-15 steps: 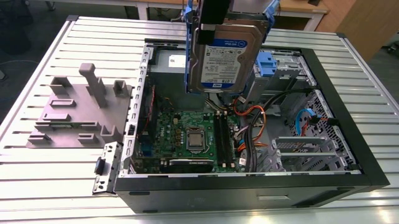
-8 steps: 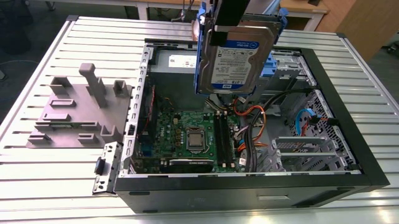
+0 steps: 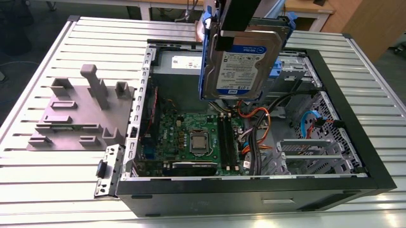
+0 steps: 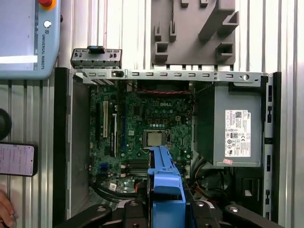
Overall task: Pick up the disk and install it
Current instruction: 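Insert the disk into the insertion slot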
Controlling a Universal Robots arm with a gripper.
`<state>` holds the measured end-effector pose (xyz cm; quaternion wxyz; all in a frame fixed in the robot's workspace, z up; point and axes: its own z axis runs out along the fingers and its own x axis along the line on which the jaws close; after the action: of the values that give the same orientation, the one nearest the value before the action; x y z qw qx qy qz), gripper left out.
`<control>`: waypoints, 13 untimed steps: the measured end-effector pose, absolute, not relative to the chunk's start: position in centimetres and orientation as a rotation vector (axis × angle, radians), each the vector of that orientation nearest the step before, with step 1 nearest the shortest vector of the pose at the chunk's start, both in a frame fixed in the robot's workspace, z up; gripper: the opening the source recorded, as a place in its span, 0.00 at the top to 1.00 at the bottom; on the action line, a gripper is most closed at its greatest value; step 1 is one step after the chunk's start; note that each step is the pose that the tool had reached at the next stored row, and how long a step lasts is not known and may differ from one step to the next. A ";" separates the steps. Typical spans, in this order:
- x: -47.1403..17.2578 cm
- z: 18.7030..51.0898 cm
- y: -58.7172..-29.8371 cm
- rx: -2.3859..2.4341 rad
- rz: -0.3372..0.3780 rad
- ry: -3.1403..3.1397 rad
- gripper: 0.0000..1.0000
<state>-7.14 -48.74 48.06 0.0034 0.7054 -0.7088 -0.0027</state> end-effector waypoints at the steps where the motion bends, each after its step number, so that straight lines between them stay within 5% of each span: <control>1: -7.1 48.1 -48.8 2.211 -0.008 -2.222 0.64; 13: -6.9 48.1 -49.2 2.209 -0.004 -2.220 0.64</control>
<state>-6.94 -49.17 48.07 0.0049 0.7054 -0.7088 -0.0013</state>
